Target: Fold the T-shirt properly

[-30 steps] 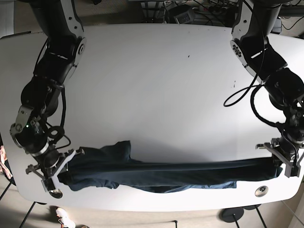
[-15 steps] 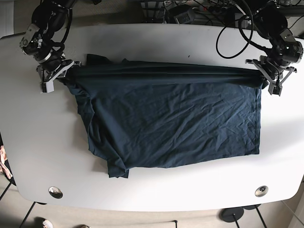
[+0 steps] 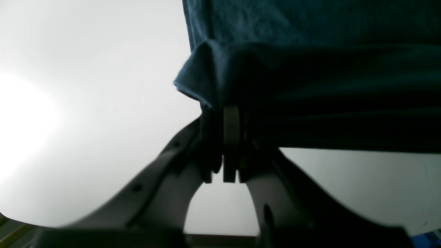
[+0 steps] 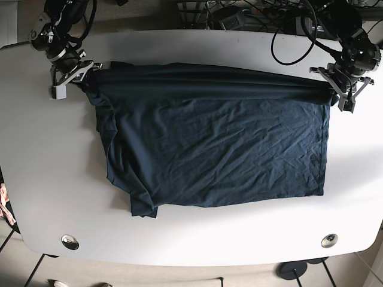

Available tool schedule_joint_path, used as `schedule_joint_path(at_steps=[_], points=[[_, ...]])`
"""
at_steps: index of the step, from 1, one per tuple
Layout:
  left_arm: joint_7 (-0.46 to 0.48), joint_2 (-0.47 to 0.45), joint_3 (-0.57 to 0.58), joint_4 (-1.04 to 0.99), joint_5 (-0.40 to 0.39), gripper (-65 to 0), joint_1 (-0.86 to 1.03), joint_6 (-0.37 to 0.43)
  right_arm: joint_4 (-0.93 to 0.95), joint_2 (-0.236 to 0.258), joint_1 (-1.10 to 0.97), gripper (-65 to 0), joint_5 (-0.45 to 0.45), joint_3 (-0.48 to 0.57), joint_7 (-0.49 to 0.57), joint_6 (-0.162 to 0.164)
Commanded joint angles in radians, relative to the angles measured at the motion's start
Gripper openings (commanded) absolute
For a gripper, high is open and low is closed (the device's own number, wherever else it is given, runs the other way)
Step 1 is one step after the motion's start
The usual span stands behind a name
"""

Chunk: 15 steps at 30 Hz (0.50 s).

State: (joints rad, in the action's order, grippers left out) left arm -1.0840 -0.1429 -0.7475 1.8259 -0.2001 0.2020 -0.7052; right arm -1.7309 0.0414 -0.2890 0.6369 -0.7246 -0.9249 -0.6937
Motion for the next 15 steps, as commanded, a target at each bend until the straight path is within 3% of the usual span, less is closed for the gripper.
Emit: schedule_joint_path(at_steps=[1,3,6,8,11,15], points=[[0.012,-0.021,-0.008,0.018,0.012,-64.7,-0.006,0.007,-0.051,0.016,0.007,-61.8,0.051,-0.008,0.028,-0.004],[0.012,-0.022,-0.008,0.018,0.012,-64.7,-0.009,0.007,-0.053,0.024,0.006,-54.7,0.122,-0.008,0.028,-0.002],[0.012,-0.022,-0.005,0.018,0.012,-64.7,-0.012,0.007,-0.048,0.048,0.007,-29.0,0.159,-0.034,0.034,0.001],[0.014,-0.022,-0.004,0.016,0.012,-64.7,-0.014,0.007,-0.047,0.033,0.017,-24.4,0.162,-0.108,0.03,0.001],[0.014,-0.022,-0.002,0.016,0.012,-64.7,-0.014,0.007,-0.051,0.024,0.007,-23.1,0.153,-0.108,0.028,0.001],[0.014,-0.019,0.0,0.016,0.009,-64.7,-0.014,0.007,-0.051,0.021,-0.002,-23.3,0.094,0.035,0.03,0.001]])
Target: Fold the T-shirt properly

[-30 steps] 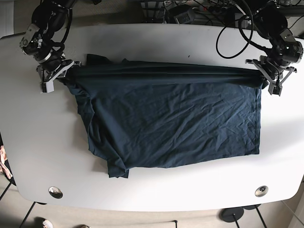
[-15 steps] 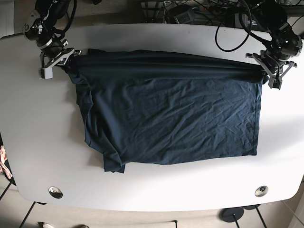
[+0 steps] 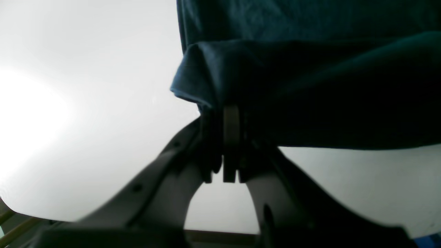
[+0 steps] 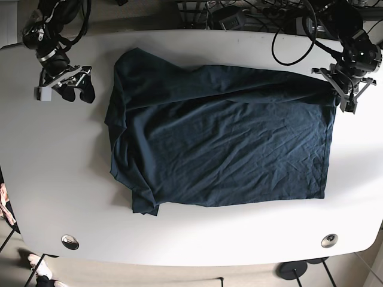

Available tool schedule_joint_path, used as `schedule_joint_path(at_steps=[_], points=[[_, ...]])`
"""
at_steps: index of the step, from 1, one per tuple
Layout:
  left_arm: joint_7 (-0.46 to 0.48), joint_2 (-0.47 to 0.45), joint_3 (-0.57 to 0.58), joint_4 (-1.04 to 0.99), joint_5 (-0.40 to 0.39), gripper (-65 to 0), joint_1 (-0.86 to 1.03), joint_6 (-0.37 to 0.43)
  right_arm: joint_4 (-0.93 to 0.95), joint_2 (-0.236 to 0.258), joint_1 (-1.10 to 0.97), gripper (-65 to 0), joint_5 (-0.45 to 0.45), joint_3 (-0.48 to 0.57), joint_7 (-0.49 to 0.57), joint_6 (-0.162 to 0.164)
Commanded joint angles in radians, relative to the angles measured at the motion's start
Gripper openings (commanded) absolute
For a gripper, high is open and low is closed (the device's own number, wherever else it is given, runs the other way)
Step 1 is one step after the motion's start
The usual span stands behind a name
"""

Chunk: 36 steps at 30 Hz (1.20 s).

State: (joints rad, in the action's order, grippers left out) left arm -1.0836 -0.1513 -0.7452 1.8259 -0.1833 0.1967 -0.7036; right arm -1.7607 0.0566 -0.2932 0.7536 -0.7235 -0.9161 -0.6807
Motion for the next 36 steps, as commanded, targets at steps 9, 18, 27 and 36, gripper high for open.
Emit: schedule_joint_path(at_steps=[9,18,27,36], points=[[0.013,-0.006,0.077,0.016,-0.006,-64.7,-0.003,0.005,-0.014,-0.073,0.099,-23.6,-0.553,0.278,0.176,-0.012],[0.012,-0.012,0.075,0.016,-0.005,-64.7,-0.004,0.005,0.164,-0.071,0.167,-40.3,-0.633,0.276,0.239,-0.015],[0.012,-0.012,0.074,0.016,-0.003,-64.7,-0.001,0.005,0.135,-0.097,0.164,-61.8,-0.604,0.175,0.279,-0.017],[0.012,-0.014,0.075,0.016,-0.003,-64.7,-0.007,0.005,0.141,0.001,0.159,-62.1,-0.161,-0.041,0.05,-0.017]])
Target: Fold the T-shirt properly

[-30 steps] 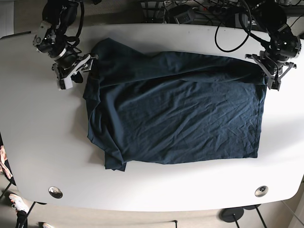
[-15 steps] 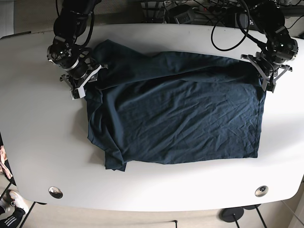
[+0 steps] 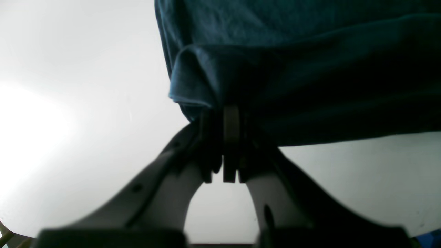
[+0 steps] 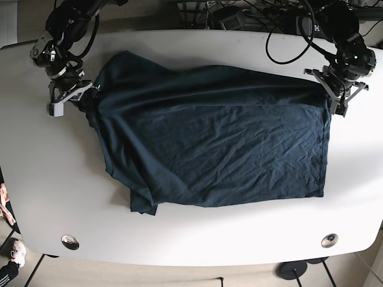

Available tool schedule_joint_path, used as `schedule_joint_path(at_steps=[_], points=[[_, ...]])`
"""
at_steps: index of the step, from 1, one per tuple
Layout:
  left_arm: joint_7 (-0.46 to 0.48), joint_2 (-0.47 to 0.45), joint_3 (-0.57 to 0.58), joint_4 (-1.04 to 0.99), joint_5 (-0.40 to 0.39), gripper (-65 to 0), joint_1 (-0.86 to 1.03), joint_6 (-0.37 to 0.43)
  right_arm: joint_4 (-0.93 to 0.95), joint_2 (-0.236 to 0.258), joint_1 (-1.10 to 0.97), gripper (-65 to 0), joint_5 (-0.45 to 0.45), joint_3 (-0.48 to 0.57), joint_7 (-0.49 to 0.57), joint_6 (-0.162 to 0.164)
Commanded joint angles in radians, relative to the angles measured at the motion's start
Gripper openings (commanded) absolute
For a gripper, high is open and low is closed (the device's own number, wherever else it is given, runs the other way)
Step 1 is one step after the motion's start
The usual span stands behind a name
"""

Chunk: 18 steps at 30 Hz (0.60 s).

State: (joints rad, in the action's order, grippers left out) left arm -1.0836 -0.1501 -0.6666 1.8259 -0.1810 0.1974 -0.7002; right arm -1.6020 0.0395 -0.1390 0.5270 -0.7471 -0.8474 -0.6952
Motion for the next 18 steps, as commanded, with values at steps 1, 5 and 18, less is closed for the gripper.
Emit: schedule_joint_path(at_steps=[1,5,18], points=[[0.012,-0.015,-0.003,0.011,-0.005,-64.7,-0.008,0.002,-0.018,0.024,0.005,-62.0,0.106,-0.048,-0.059,-0.002],[0.012,-0.015,-0.003,-0.036,-0.005,-64.7,-0.009,0.002,-0.011,0.024,0.006,-61.7,0.114,-0.113,-0.103,-0.001],[0.012,-0.015,-0.003,-0.035,-0.005,-64.9,-0.009,0.002,-0.051,0.009,-0.118,-19.5,0.126,-0.116,-0.109,-0.003]])
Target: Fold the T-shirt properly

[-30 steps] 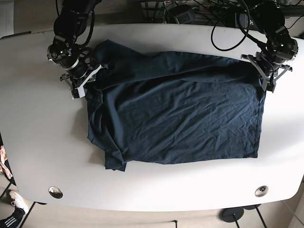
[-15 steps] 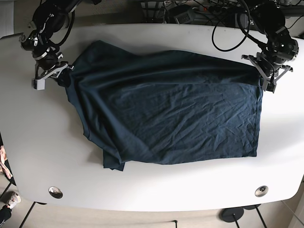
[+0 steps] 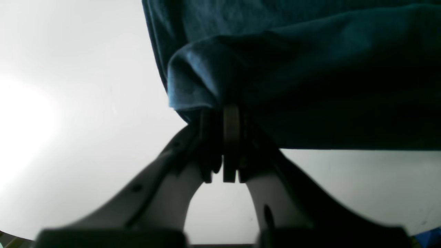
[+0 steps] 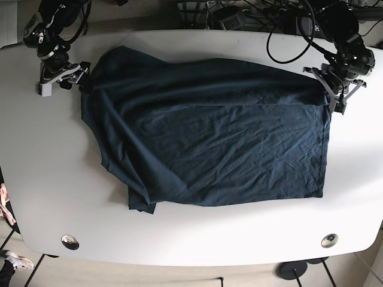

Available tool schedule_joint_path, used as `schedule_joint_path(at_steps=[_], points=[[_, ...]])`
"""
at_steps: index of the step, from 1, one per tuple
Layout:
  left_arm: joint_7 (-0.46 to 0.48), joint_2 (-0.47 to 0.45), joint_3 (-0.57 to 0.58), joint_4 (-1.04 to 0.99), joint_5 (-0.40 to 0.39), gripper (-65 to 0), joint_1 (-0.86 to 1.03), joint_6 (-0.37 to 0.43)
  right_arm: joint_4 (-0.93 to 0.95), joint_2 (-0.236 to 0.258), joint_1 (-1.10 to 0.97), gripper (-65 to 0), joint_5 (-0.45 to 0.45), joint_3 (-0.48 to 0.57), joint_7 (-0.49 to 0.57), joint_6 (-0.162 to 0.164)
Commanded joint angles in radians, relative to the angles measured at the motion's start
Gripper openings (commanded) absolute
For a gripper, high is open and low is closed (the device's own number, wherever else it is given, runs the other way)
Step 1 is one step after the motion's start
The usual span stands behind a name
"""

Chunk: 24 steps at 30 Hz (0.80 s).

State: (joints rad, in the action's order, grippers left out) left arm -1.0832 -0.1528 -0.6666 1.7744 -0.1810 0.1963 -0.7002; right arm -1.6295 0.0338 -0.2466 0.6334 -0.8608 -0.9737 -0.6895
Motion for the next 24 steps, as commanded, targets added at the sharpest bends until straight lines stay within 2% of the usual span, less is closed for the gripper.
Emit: schedule_joint_path(at_steps=[1,4,9,11,13,17,19,21,22,23,24], points=[[0.011,-0.012,-0.003,0.018,-0.007,-64.9,-0.007,0.002,-0.024,0.013,-0.032,-21.6,0.019,0.001,0.017,-0.009],[0.011,-0.012,-0.005,0.02,-0.007,-65.0,-0.004,0.002,-0.024,-0.012,-0.07,-25.7,0.019,0.002,0.017,-0.009],[0.011,-0.008,-0.006,0.02,-0.008,-65.0,-0.002,0.002,-0.005,-0.015,-0.116,-26.3,0.019,0.096,0.022,-0.009],[0.011,-0.008,-0.006,0.02,-0.008,-65.0,-0.002,0.002,-0.005,-0.033,-0.119,-26.3,0.018,0.136,0.023,-0.009],[0.011,-0.008,-0.006,0.02,-0.008,-65.0,-0.002,0.002,-0.008,-0.059,-0.118,-26.3,0.01,0.147,0.023,-0.009],[0.011,-0.008,-0.006,0.02,-0.008,-65.0,-0.002,0.002,-0.008,-0.064,-0.11,-27.6,0.009,0.151,0.023,-0.009],[0.011,-0.008,-0.006,0.02,-0.008,-65.0,-0.001,0.002,-0.008,-0.062,-0.092,-35.7,0.009,0.151,0.019,-0.009],[0.011,-0.006,-0.032,0.038,-0.01,-65.0,-0.001,0.002,-0.008,-0.062,-0.09,-53.7,0.009,0.157,0.019,-0.009],[0.011,-0.004,-0.048,0.054,-0.012,-65.0,-0.001,0.002,-0.01,-0.061,-0.09,-59.1,0.009,0.171,0.019,-0.009],[0.011,-0.001,-0.055,0.066,-0.013,-65.0,-0.001,0.002,-0.012,-0.048,-0.09,-63.3,0.009,0.185,0.019,-0.009],[0.011,0.009,-0.058,0.075,-0.013,-65.0,-0.004,0.002,-0.012,-0.038,-0.092,-63.1,0.009,0.194,0.019,-0.009]])
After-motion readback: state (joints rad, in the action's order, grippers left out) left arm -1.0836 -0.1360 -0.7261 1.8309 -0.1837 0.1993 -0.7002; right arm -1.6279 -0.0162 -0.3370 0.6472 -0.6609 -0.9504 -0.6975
